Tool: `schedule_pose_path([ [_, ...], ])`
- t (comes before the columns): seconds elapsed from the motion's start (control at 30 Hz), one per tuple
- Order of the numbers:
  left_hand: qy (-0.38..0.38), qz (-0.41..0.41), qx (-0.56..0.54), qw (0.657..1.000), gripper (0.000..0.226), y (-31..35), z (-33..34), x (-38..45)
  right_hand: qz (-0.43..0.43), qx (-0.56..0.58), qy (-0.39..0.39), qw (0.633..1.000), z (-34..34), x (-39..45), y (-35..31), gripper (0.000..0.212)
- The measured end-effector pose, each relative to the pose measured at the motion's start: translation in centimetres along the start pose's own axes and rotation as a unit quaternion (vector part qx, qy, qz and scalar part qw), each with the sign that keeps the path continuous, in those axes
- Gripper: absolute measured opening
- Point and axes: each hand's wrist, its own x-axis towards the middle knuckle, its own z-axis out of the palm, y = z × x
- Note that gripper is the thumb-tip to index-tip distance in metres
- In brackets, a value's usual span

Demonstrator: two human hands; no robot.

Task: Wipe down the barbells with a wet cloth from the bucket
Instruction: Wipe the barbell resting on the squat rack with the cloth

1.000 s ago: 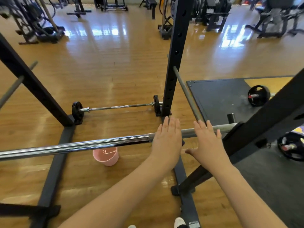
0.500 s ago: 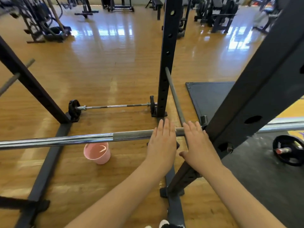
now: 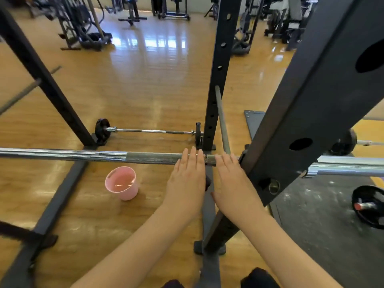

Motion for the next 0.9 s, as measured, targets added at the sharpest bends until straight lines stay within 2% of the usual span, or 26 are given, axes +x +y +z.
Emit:
schedule_pose_path([
  [0.1,0.030,-0.062,0.006,0.998,0.082,1.3,0.6,-0.3,-0.047,0.035,-0.001,0.998,0.0,-0.1,1.1,0.089],
  [0.23,0.057,-0.178,0.020,0.982,0.089,4.6,2.2,-2.1,-0.187,0.006,-0.017,0.982,0.7,-1.3,3.7,0.089],
  [0.33,0.044,-0.232,0.028,0.971,0.093,8.9,3.3,-4.9,-0.261,0.000,-0.058,0.964,0.4,-3.6,6.9,0.087],
  [0.47,0.004,-0.276,0.053,0.960,0.092,15.1,3.6,-6.9,-0.311,0.009,-0.088,0.946,-1.1,-5.6,11.7,0.084],
  [0.6,-0.023,-0.243,0.077,0.967,0.079,22.3,4.0,-5.6,-0.348,0.046,-0.120,0.929,-3.8,-7.1,17.7,0.085],
  [0.67,-0.024,-0.205,0.087,0.975,0.074,25.8,4.2,-4.1,-0.340,0.068,-0.107,0.932,-5.3,-7.8,21.3,0.085],
  [0.9,0.043,-0.034,0.092,0.994,0.066,36.4,5.1,4.2,-0.187,0.137,0.003,0.973,-9.2,-8.4,33.9,0.087],
])
